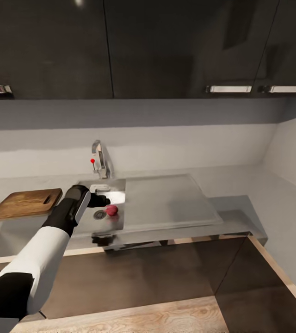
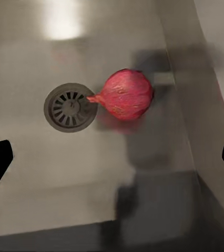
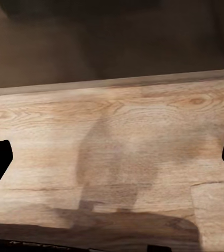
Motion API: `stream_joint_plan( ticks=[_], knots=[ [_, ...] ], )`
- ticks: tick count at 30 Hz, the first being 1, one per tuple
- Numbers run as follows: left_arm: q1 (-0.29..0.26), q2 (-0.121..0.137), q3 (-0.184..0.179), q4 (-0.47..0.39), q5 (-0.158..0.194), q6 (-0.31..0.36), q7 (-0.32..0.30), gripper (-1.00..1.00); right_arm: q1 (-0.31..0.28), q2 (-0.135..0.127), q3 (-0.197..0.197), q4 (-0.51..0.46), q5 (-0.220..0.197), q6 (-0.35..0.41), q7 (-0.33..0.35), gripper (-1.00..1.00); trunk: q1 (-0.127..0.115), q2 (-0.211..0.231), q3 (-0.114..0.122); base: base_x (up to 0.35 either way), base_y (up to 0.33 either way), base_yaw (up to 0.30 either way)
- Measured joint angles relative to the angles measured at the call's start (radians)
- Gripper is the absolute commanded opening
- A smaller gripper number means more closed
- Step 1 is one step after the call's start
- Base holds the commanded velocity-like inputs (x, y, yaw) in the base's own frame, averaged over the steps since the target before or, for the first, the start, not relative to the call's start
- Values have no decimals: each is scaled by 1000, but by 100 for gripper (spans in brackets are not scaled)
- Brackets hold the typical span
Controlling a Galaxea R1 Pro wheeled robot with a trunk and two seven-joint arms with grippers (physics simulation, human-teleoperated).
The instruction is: In the kitchen, take the Vidalia onion out of the sink, dice it on the chopping board with the paring knife, put the diced onion into the bowl on the countertop, then place both the paring knife and the chopping board into the sink.
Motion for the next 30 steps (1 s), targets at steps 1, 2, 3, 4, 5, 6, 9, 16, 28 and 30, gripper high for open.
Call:
stream_joint_plan(
  ticks=[1,2,3,4,5,6,9,16,28,30],
  knots=[
    [0,2,0,0,1,0,0,100,0,0,0,0,0,0,0,100,0,0,-2,0,0,0],
    [0,5,0,2,0,0,0,100,0,0,0,0,0,0,0,100,0,0,-3,0,0,0],
    [0,6,0,6,1,0,0,100,0,0,0,0,0,0,0,100,0,0,-5,0,0,0],
    [0,7,0,8,1,0,0,100,0,0,0,0,0,0,0,100,0,0,-6,0,0,0],
    [0,7,0,10,1,0,0,100,0,0,0,0,0,0,0,100,0,0,-8,30,0,0],
    [0,8,-1,15,1,0,0,100,0,0,0,0,0,0,0,100,0,0,-10,55,-14,0],
    [0,8,-1,17,1,-1,0,100,0,0,0,0,0,0,0,100,0,0,-14,78,-46,0],
    [0,8,-1,37,1,-3,0,100,0,0,0,0,0,0,0,100,0,0,-26,117,-111,0],
    [0,8,-1,53,1,-3,0,100,0,0,0,0,0,0,0,100,0,0,-45,150,-122,0],
    [0,9,-1,68,0,-3,0,100,0,-1,0,0,0,0,1,100,0,0,-48,182,48,0]
  ],
)
